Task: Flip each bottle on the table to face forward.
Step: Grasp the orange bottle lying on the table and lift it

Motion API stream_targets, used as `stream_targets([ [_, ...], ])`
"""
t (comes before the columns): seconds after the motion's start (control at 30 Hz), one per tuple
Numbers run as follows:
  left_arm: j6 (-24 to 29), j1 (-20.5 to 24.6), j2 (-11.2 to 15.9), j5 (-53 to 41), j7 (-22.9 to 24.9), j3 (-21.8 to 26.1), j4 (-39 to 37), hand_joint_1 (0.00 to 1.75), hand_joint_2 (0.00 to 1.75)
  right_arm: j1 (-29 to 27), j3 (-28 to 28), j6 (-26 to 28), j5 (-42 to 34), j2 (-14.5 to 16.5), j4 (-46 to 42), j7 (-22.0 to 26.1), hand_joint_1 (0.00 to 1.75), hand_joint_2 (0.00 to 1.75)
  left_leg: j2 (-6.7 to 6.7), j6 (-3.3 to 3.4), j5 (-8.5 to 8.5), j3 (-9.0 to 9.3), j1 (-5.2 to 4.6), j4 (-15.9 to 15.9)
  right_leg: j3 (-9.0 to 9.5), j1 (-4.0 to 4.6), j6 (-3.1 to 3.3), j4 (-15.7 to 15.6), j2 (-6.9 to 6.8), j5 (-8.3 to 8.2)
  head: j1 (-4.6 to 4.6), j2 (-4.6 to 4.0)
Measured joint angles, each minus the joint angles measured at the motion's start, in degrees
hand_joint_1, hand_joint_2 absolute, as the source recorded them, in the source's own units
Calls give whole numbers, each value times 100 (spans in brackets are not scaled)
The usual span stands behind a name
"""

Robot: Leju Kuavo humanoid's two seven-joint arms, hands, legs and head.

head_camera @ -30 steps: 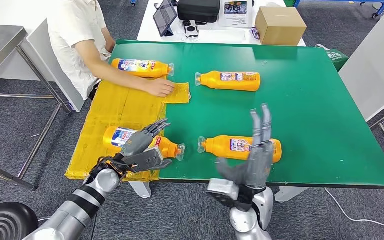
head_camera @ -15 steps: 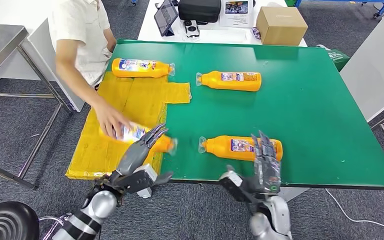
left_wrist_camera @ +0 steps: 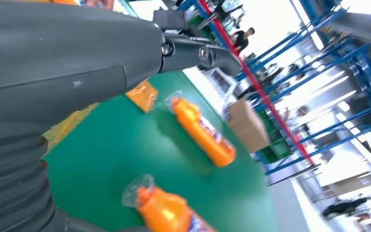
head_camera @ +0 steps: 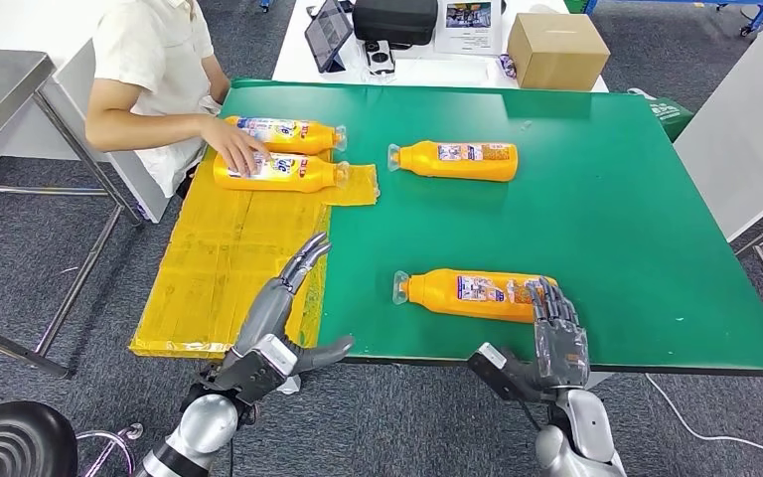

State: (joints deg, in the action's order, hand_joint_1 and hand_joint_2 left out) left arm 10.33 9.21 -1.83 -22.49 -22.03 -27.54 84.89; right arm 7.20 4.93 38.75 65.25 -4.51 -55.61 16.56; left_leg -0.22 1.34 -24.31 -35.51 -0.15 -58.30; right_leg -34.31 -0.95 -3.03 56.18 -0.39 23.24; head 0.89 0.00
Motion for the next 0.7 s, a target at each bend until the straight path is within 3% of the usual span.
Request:
stream_targets([
  [0.3,-21,4,-84,150,-99,-91,59,0,175,669,210,88,972,-156,632,-344,0,175,0,5,4,2,-6,-1,1,-3,-4,-1,0,-4,0,0],
  [0.7,-22,9,-103,182,-105,-171,59,0,175,827,333,90,1093,-163,782,-394,0,175,-1,5,3,0,-4,-1,-1,-2,-3,0,-1,-3,-1,0],
])
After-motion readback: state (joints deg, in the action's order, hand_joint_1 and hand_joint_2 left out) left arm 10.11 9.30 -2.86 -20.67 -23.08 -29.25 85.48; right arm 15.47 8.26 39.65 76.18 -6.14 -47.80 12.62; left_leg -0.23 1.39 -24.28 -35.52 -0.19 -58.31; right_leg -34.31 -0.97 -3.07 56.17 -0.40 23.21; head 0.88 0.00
